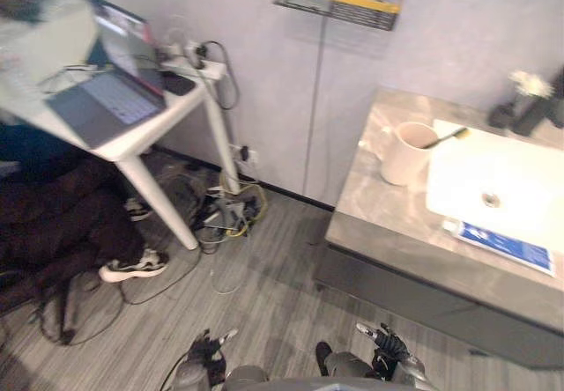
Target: Organize washtable
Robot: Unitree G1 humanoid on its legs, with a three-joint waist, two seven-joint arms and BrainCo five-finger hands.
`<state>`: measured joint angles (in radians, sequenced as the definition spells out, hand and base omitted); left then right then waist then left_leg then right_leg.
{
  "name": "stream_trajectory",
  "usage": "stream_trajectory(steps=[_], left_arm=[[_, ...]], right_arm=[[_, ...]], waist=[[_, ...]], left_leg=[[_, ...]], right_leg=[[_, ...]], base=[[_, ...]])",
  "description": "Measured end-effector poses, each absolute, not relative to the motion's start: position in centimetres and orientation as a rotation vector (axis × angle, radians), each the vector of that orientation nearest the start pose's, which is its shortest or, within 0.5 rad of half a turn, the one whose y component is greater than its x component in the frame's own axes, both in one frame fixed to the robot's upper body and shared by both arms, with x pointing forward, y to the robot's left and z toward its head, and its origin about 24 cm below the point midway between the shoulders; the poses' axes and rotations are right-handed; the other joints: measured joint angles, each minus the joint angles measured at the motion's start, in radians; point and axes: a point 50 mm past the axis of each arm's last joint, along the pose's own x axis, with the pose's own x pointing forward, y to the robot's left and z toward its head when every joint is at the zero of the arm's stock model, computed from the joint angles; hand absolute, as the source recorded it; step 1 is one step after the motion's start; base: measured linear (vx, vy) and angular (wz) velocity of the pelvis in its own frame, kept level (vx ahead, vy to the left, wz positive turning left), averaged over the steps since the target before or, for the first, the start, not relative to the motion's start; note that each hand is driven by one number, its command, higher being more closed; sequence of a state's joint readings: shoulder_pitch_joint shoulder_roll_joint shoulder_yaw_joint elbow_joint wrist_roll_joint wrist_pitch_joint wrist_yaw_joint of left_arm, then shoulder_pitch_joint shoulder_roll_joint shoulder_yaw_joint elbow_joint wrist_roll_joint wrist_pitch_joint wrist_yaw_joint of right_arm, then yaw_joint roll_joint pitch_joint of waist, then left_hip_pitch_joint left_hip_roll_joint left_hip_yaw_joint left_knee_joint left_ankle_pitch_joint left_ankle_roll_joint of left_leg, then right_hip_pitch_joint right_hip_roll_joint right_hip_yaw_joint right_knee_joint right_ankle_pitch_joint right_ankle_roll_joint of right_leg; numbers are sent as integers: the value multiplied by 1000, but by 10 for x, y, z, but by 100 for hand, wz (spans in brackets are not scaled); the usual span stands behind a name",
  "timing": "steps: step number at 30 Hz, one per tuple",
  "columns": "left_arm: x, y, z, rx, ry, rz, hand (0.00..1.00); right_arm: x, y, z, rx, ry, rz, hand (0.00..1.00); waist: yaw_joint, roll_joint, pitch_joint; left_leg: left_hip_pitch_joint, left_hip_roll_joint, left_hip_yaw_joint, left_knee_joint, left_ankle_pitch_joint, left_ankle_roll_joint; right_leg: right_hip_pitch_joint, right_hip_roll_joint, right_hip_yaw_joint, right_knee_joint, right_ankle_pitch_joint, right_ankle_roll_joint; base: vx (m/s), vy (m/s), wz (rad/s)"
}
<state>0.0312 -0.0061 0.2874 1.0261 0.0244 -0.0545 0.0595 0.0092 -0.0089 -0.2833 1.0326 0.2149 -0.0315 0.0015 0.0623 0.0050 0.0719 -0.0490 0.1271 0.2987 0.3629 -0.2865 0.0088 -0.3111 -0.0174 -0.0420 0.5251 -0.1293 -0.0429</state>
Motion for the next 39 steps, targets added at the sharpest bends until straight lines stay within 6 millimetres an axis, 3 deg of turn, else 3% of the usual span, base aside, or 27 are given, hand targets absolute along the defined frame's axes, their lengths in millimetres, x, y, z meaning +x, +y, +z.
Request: stream_trajectory(steps=[1,2,3,4,5,7,8,10,14,15,17,18,19,20,21,22,23,26,30,33,36,39], left_arm=[[118,183,-155,-99,1002,298,0],[116,183,-156,-99,1009,297,0],[112,184,-158,-92,1025,291,0],[109,187,-159,-66,1043,280,0],[106,194,-159,-32,1060,271,0],[105,186,-162,-33,1076,239,0],[105,183,-162,-29,1081,223,0],[105,184,-162,-20,1082,216,0],[107,190,-161,-7,1072,225,0],[111,193,-159,0,1054,227,0],[116,192,-157,0,1038,224,0],[116,190,-157,-4,1039,220,0],[116,187,-158,-11,1042,216,0],[114,183,-159,-21,1046,209,0],[113,182,-159,-25,1046,208,0],[111,184,-159,-29,1050,214,0],[109,189,-159,-17,1055,222,0],[106,191,-160,-83,1056,277,0],[103,185,-162,-118,1071,286,0],[108,186,-161,-103,1060,271,0],[117,186,-158,-73,1043,241,0],[123,184,-157,-64,1028,225,0]], right_arm=[[121,-191,-155,328,975,-390,0],[121,-193,-154,328,975,-400,0],[118,-193,-156,327,993,-400,0],[117,-194,-158,320,1008,-397,0],[113,-195,-160,289,1038,-383,0],[107,-206,-161,266,1061,-400,0],[103,-212,-161,258,1076,-415,0],[90,-214,-165,266,1117,-441,0],[92,-211,-165,266,1112,-431,0],[93,-207,-165,266,1114,-418,0],[94,-208,-164,252,1107,-409,0],[96,-211,-164,244,1102,-413,0],[95,-215,-163,237,1103,-419,0],[94,-219,-163,228,1102,-424,0],[93,-220,-163,227,1102,-426,0],[90,-222,-163,225,1105,-433,0],[89,-220,-163,229,1108,-432,0],[84,-217,-165,227,1123,-429,0],[85,-213,-165,233,1110,-402,0],[94,-208,-162,223,1075,-369,0],[98,-202,-162,221,1067,-337,0],[98,-199,-162,229,1065,-330,0]], waist=[[2,1,1],[4,8,3],[4,5,3],[2,-4,2],[0,-18,-4],[3,19,-3],[-4,32,-3],[-15,26,-3],[-8,17,8],[0,6,15],[5,15,35],[7,21,39],[6,32,42],[6,46,45],[6,52,44],[9,59,38],[7,48,22],[9,26,19],[5,22,3],[5,-5,14],[3,-21,27],[-4,-31,29]], left_leg=[[18,9,30,-3,0,0],[53,17,62,-10,0,0],[67,16,64,-11,1,-1],[76,10,53,-12,1,-2],[74,-2,2,-32,17,-27],[56,20,-91,-86,36,-54],[56,29,-121,-115,71,-66],[61,38,-156,-127,109,-86],[46,89,-162,-59,112,-93],[-2,109,-170,61,111,-93],[-76,139,-191,239,107,-88],[-87,123,-219,269,86,-93],[-85,76,-254,245,57,-106],[-78,-5,-297,154,34,-123],[-75,-34,-318,91,36,-125],[-65,-57,-308,-4,49,-50],[-54,-75,-301,-55,65,-45],[-22,-93,-274,-113,86,-25],[38,-107,-231,-181,99,-19],[90,-122,-191,-212,99,-19],[132,-123,-173,-224,99,-19],[146,-123,-182,-232,99,-18]], right_leg=[[11,-77,-123,61,-27,-20],[44,-165,-228,94,-42,-16],[76,-212,-274,70,-32,-3],[110,-244,-289,12,-20,47],[151,-220,-297,-82,-42,90],[201,-143,-308,-250,-4,110],[232,-117,-326,-324,28,101],[276,-89,-351,-397,54,88],[318,-32,-344,-468,82,56],[326,-17,-328,-475,79,46],[340,5,-299,-473,73,38],[344,7,-286,-472,69,41],[345,4,-267,-471,68,40],[340,0,-239,-472,70,42],[333,1,-229,-474,74,45],[322,9,-205,-485,83,51],[322,2,-184,-512,103,64],[315,-18,-162,-514,119,70],[309,-37,-132,-479,94,77],[207,-72,-102,-228,-18,90],[129,-94,-106,-14,-35,101],[112,-106,-122,25,-34,101]], base=[[228,-69,-99],[200,-37,-95],[165,-40,-87],[78,-169,-58],[35,-223,-40],[-38,-260,-20],[-60,-204,11],[-36,-196,32],[-72,-137,-9],[-116,-113,-30],[-187,-56,-48],[-211,74,-60],[-215,243,-67],[-240,323,-60],[-224,417,-68],[-119,296,-46],[-14,212,-34],[124,55,-18],[174,33,-30],[101,8,-31],[29,1,-15],[-18,1,6]])
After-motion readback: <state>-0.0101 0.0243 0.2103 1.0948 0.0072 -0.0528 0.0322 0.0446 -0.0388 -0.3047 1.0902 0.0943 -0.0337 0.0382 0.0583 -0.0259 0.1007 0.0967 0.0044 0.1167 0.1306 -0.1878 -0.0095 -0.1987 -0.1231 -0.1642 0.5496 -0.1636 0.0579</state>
